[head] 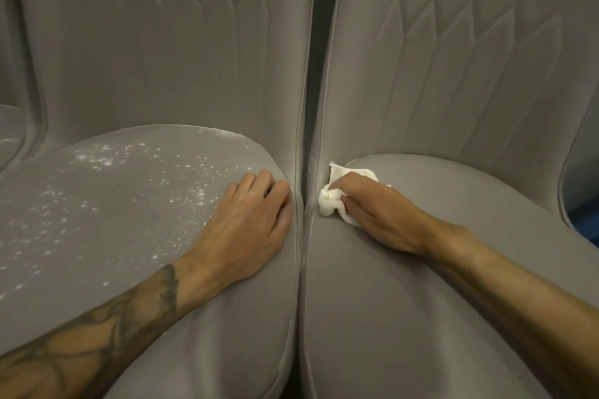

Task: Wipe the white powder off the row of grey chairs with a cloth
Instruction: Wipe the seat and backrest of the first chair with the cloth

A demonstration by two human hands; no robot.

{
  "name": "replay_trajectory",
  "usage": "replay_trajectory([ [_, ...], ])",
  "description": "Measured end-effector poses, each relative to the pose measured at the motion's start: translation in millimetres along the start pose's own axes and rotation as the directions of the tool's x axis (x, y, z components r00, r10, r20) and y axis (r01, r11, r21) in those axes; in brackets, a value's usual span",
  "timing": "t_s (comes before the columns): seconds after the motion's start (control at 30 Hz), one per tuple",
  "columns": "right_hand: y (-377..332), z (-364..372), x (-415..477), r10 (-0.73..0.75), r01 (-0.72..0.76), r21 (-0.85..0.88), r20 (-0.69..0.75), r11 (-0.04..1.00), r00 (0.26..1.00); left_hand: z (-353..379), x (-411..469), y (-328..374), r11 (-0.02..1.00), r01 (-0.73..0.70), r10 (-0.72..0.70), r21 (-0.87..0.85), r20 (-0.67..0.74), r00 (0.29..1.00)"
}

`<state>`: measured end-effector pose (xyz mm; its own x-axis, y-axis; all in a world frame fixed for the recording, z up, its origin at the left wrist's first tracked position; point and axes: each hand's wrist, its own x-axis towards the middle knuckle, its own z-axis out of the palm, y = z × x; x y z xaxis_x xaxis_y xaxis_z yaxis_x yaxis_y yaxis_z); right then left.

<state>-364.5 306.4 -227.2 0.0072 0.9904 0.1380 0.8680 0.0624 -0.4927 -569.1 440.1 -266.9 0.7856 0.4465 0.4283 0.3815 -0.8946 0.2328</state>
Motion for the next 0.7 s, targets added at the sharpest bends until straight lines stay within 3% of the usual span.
replay_trajectory([
  [0.07, 7, -8, 8, 0.075, -0.075, 0.052, -0.004, 0.996, 0.997, 0, 0, 0, 1.0, -0.001, 0.001, -0.004, 0.006, 1.0],
  [0.13, 16, -4, 18, 0.172, -0.173, -0.002, -0.08, 0.985, 0.982, -1, 0, 0, 1.0, -0.003, 0.003, -0.013, 0.009, 1.0],
  [0.23, 5, 7, 9, 0.026, -0.047, -0.14, -0.148, 0.989, 0.989, -1, 0, 1, 1.0, -0.003, 0.003, 0.007, 0.015, 1.0],
  [0.3, -8, 7, -6, -0.048, 0.044, -0.121, -0.031, 0.992, 0.998, -1, 0, 0, 1.0, -0.001, 0.001, 0.005, 0.013, 1.0],
  [0.5, -5, 4, -1, 0.031, -0.046, -0.117, -0.127, 0.992, 0.991, 1, 0, -1, 1.0, -0.003, 0.003, 0.004, 0.016, 1.0],
  [0.7, -30, 4, -32, -0.133, 0.134, -0.102, 0.015, 0.986, 0.991, 2, 1, -3, 1.0, 0.003, -0.003, 0.01, 0.014, 1.0],
])
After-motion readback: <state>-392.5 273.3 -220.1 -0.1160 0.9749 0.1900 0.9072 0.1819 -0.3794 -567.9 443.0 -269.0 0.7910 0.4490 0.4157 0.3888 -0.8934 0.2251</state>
